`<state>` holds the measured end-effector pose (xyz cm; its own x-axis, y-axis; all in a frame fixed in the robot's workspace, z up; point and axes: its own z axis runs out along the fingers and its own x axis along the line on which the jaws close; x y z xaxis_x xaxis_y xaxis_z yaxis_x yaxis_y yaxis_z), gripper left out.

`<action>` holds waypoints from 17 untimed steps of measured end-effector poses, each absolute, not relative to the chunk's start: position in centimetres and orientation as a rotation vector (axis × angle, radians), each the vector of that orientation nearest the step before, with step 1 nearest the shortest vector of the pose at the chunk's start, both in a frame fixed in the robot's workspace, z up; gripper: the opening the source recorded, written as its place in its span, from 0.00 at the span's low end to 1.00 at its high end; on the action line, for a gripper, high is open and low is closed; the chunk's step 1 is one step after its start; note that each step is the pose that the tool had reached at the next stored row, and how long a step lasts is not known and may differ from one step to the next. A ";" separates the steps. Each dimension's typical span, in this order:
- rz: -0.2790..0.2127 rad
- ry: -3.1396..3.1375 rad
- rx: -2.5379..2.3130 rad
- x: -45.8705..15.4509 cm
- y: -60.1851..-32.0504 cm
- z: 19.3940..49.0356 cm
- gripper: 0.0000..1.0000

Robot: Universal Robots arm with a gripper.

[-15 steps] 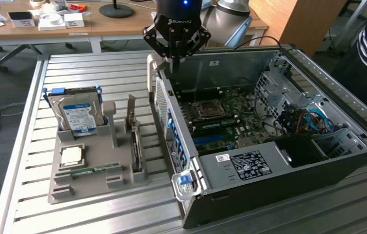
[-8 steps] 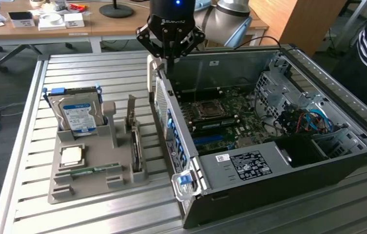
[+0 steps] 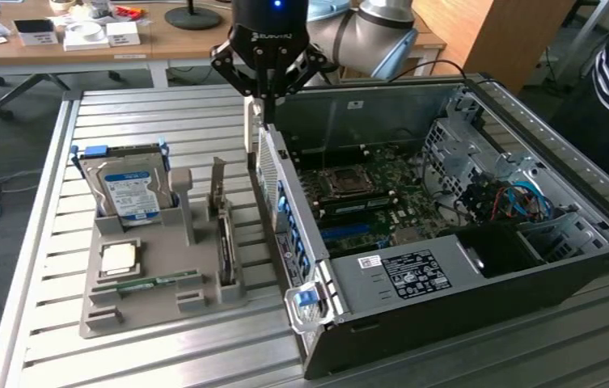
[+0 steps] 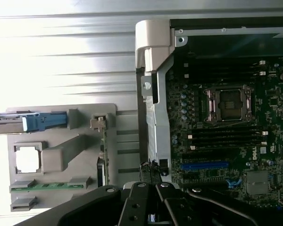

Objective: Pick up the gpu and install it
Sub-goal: 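Reach for the gpu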

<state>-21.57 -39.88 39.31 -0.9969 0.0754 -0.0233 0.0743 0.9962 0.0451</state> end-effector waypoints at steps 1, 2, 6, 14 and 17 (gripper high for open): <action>0.069 3.114 0.117 -21.8 -39.9 39.3 0.11; 0.069 3.114 0.117 -22.0 -39.9 39.3 0.11; 0.069 3.114 0.116 -22.8 -39.9 39.3 0.11; 0.069 3.114 0.117 -24.2 -39.9 39.3 0.11; 0.069 3.114 0.116 -24.8 -39.9 39.3 0.11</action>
<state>-24.82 -39.88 39.31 -0.9969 0.0752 -0.0233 0.0741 0.9962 0.0451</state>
